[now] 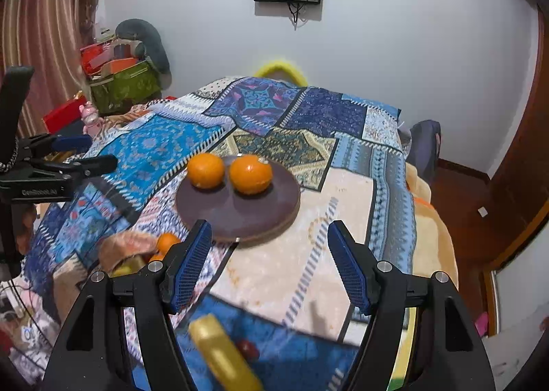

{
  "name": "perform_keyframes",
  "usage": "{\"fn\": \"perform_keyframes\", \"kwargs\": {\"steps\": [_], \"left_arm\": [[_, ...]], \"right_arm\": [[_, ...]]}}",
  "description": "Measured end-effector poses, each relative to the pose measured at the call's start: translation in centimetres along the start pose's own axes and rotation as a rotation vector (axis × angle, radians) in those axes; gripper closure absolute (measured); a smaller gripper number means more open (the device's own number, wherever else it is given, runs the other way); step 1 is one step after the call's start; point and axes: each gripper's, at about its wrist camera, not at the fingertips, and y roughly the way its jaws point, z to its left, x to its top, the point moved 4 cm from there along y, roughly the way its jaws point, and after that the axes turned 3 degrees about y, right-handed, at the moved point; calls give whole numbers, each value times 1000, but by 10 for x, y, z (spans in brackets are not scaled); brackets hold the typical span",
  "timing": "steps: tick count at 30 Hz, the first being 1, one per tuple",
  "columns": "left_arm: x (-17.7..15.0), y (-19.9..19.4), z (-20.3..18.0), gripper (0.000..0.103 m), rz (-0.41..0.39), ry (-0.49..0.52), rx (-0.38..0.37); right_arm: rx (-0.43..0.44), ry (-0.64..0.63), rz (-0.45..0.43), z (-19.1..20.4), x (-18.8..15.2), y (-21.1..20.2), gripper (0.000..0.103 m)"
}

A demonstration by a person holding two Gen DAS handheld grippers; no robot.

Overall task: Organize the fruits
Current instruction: 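Grasp the yellow cob with the left tool while the right tool grasps the sugarcane piece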

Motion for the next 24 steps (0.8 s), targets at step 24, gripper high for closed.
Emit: {"fn": "perform_keyframes", "kwargs": {"steps": [24], "left_arm": [[-103, 15, -41, 30, 250, 63, -140]], "right_arm": [[129, -2, 232, 35, -87, 21, 50]]}}
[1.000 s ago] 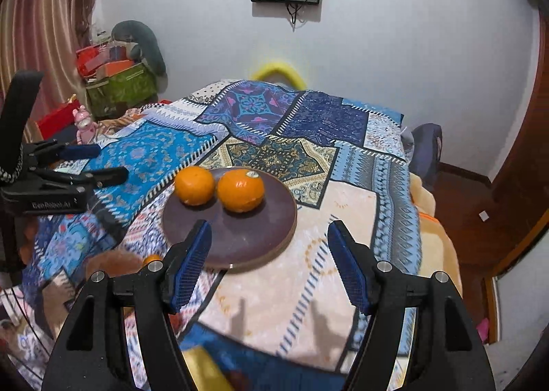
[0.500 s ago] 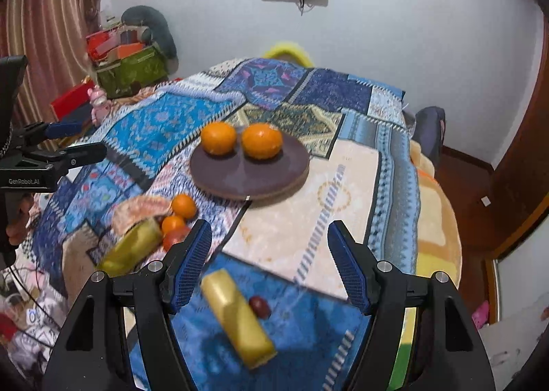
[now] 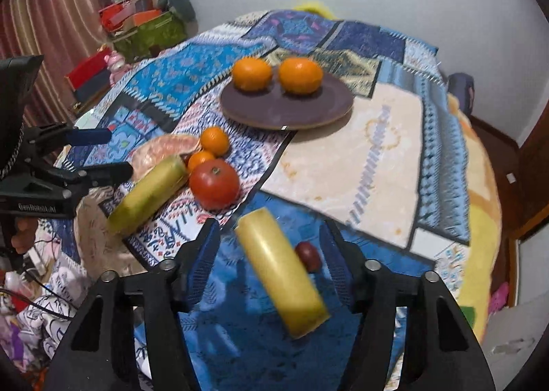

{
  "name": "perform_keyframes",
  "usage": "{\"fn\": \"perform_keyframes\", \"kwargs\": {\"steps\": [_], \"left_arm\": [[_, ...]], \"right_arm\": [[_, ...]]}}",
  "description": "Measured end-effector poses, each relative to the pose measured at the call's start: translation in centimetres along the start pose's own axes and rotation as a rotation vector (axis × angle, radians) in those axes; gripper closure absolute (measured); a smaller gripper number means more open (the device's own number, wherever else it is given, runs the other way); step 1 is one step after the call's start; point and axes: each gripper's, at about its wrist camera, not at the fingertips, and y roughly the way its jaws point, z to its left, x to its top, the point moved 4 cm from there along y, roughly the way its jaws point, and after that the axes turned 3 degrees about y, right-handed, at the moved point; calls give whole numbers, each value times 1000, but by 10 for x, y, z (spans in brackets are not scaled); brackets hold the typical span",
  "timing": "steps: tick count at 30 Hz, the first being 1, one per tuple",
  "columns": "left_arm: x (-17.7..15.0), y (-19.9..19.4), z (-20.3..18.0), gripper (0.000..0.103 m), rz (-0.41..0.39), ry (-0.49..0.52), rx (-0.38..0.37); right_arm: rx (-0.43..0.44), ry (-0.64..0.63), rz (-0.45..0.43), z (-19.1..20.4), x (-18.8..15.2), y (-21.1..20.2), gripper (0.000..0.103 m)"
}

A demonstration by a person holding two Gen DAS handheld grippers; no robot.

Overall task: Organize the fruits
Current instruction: 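Grasp the yellow cob with the left tool while the right tool grasps the sugarcane piece, then lift the yellow cob and sugarcane and carry both toward the plate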

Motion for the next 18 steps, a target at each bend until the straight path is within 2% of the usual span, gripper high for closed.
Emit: {"fn": "perform_keyframes", "kwargs": {"steps": [2, 13, 17, 18], "left_arm": [[-4, 8, -3, 35, 26, -7, -19], [-9, 43, -14, 40, 112, -13, -89], [-10, 55, -14, 52, 133, -21, -89], [-9, 56, -13, 59, 124, -24, -83]], "right_arm": [[8, -3, 21, 2, -3, 7, 51], [14, -38, 102, 3, -11, 35, 58], [15, -45, 120, 3, -13, 44, 58], [19, -45, 120, 3, -13, 46, 58]]}}
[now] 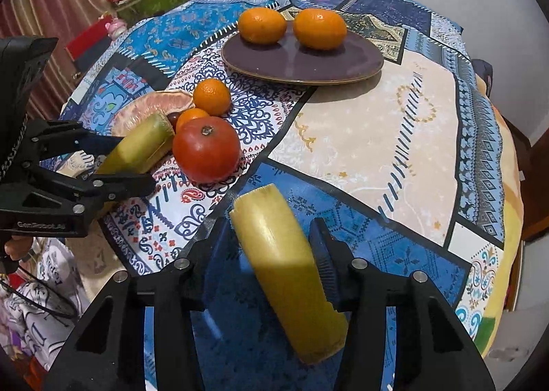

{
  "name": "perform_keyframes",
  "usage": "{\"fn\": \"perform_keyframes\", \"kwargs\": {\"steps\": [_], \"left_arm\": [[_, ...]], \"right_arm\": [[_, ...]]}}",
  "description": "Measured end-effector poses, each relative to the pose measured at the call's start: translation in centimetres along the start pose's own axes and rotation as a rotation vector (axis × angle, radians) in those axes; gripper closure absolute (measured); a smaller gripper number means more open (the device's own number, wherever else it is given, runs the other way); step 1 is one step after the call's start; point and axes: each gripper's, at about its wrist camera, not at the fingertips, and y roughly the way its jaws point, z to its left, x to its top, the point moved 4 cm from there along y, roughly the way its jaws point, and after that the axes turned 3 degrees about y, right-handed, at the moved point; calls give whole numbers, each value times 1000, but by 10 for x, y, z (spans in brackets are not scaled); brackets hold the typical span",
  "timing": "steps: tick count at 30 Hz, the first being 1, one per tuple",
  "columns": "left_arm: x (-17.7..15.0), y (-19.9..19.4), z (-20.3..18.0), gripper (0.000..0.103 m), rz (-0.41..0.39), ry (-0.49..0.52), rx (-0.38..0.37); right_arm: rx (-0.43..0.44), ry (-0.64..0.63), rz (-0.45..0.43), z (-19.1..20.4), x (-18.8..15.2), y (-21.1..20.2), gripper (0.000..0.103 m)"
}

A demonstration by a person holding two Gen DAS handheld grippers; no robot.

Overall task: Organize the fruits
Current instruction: 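Lift the yellow cob and sugarcane and carry both toward the plate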

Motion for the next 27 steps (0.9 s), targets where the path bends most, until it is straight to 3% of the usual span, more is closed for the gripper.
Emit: {"fn": "perform_keyframes", "kwargs": {"steps": [2, 10, 15, 27], "left_arm": [[2, 0, 2, 64, -11, -9, 10], [2, -1, 1, 64, -24, -2, 21], [0, -9, 1, 64, -36, -8, 28], [16, -51, 5, 64, -141, -15, 64]], "right_arm": [[11, 3, 1, -1, 1, 2, 58], [-16, -57, 27, 7, 3, 10, 56], [-55, -82, 27, 9, 5, 9, 59], [-51, -30, -136, -5, 22, -51, 67]]}}
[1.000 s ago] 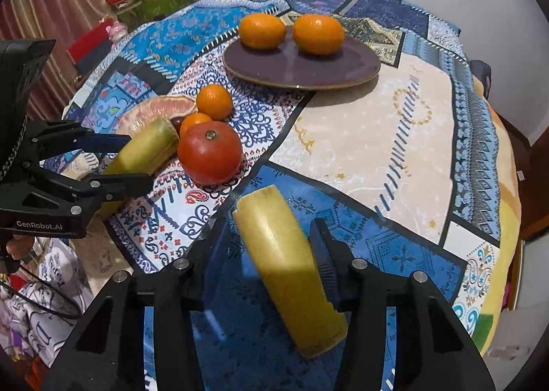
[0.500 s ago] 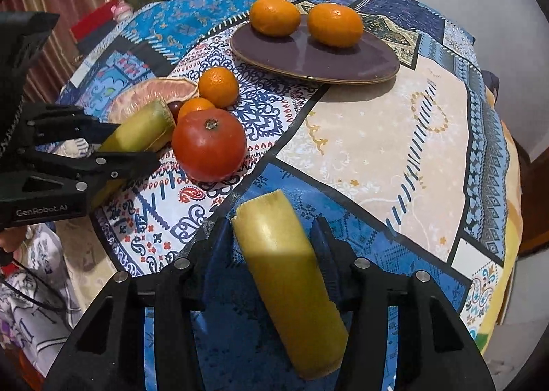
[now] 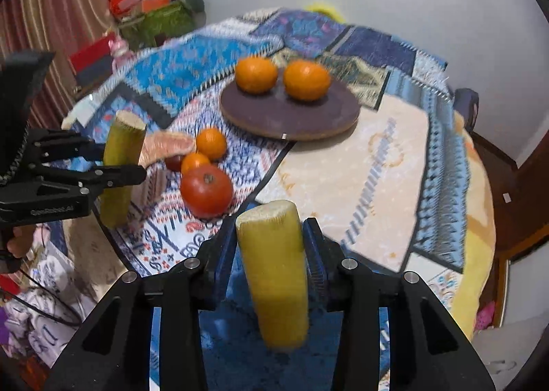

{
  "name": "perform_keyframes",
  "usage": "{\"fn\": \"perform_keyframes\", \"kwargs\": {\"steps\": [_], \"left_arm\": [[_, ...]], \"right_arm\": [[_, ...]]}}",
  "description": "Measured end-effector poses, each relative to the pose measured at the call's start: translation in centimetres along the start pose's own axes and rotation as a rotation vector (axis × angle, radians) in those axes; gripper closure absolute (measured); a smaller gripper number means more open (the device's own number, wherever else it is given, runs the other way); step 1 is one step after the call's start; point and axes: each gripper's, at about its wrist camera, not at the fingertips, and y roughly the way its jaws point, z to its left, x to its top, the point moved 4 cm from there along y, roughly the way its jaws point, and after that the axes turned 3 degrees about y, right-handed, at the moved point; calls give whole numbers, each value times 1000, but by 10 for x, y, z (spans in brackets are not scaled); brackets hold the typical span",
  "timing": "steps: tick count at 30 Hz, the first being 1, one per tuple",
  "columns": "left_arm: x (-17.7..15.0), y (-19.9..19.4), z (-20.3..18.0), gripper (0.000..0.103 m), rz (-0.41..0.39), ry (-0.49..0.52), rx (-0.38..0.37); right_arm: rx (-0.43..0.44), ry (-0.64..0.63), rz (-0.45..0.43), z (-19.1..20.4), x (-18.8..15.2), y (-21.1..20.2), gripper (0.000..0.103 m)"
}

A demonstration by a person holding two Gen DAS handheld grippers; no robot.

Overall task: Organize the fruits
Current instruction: 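Lift the yellow cob and sugarcane and carry both toward the plate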

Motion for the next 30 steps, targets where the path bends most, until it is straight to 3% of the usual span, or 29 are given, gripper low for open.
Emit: {"fn": "perform_keyframes", "kwargs": {"steps": [15, 30], "left_arm": [[55, -47, -6, 65, -163, 5, 10], [107, -23, 3, 65, -193, -12, 15]], "right_arm": [[2, 87, -164, -22, 42, -45, 68], [14, 82, -222, -29, 85, -30, 68]]}}
